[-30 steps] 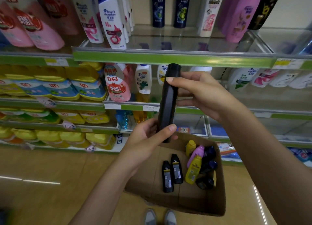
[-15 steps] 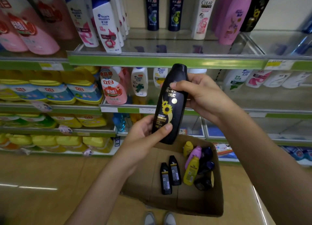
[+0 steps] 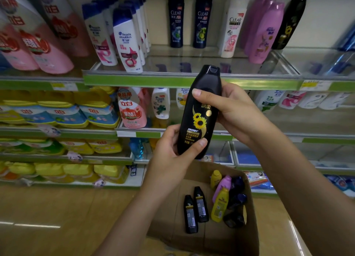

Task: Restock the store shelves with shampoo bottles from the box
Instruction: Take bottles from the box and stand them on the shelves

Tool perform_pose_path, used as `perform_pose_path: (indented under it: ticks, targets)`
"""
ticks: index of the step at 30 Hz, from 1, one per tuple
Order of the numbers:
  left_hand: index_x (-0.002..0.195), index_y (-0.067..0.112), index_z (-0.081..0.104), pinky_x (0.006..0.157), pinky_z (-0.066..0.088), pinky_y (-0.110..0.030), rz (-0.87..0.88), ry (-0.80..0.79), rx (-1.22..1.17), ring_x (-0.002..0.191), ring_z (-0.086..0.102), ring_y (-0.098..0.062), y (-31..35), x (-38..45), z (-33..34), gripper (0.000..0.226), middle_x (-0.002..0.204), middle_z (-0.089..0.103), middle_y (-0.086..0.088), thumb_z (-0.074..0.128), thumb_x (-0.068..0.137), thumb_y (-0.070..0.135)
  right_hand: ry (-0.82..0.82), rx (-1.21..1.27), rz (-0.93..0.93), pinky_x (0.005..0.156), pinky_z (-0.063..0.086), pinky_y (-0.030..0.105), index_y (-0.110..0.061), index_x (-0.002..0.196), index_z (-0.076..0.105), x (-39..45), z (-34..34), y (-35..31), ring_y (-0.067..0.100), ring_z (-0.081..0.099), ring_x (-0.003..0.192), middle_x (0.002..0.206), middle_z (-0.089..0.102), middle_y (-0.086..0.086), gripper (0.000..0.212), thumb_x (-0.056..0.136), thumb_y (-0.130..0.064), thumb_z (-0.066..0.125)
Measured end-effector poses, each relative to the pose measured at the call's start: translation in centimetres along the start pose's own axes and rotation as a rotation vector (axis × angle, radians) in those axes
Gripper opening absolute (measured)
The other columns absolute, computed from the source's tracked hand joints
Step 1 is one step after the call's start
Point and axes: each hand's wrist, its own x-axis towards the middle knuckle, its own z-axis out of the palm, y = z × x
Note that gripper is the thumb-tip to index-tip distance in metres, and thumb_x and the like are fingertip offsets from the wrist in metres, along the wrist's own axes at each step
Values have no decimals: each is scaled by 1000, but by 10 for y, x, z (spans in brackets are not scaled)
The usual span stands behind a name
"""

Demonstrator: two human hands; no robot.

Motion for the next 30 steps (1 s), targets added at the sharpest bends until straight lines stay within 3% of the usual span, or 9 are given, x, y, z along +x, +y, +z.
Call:
perform_pose_path:
  ticks: [4, 8, 13, 17, 21, 25, 30]
  targets:
    - [120, 21, 54, 84, 51, -18, -10, -97, -8, 103, 64, -2, 12, 9, -12, 40, 111, 70, 7, 62, 82, 32, -4, -36, -38, 60, 53, 21, -8, 107, 63, 4, 5, -14, 19, 68, 80, 97, 71, 13, 22, 86, -13, 68]
    - [111, 35, 54, 90, 50, -20, 7, -147, 67, 104, 62, 1, 20, 18, -25, 24, 112, 68, 12, 57, 88, 32, -12, -45, -48, 46, 44, 13, -6, 109, 62, 7, 11, -25, 15, 67, 70, 105, 69, 21, 22, 87, -10, 66]
    - [113, 24, 58, 95, 50, -29, 22, -144, 59, 105, 63, -5, 25, 27, -35, 28, 111, 68, 6, 60, 85, 28, -7, -95, -60, 61, 53, 22, -11, 107, 65, 15, 18, -28, 21, 70, 86, 109, 71, 18, 27, 81, -16, 70]
    - [111, 27, 58, 90, 50, -21, 37, -144, 27, 102, 63, -1, 27, 31, -36, 24, 109, 69, 7, 60, 88, 23, 46, -55, -63, 54, 49, 18, -11, 113, 62, 13, 18, -31, 16, 70, 79, 106, 72, 14, 31, 84, -16, 69]
    - [116, 24, 57, 87, 50, -18, 48, -159, 11, 101, 63, -1, 27, 36, -28, 28, 108, 68, 7, 61, 88, 21, 75, -5, -78, 56, 51, 19, -11, 117, 60, 6, 10, -31, 11, 68, 74, 86, 71, -1, 34, 85, -21, 66]
    - [115, 23, 58, 84, 50, -13, 53, -180, -22, 99, 64, -1, 26, 38, -16, 27, 108, 69, 6, 61, 88, 21, 102, 13, -75, 73, 54, 30, -8, 122, 60, -1, 0, -32, 15, 67, 89, 98, 70, 3, 48, 81, -34, 64]
    - [105, 31, 58, 83, 50, -14, 67, -215, -32, 97, 64, 3, 27, 46, 6, 21, 103, 69, 11, 62, 88, 20, 130, 23, -91, 82, 56, 36, -11, 119, 63, -8, -24, -33, 19, 66, 95, 105, 68, 7, 43, 81, -32, 66]
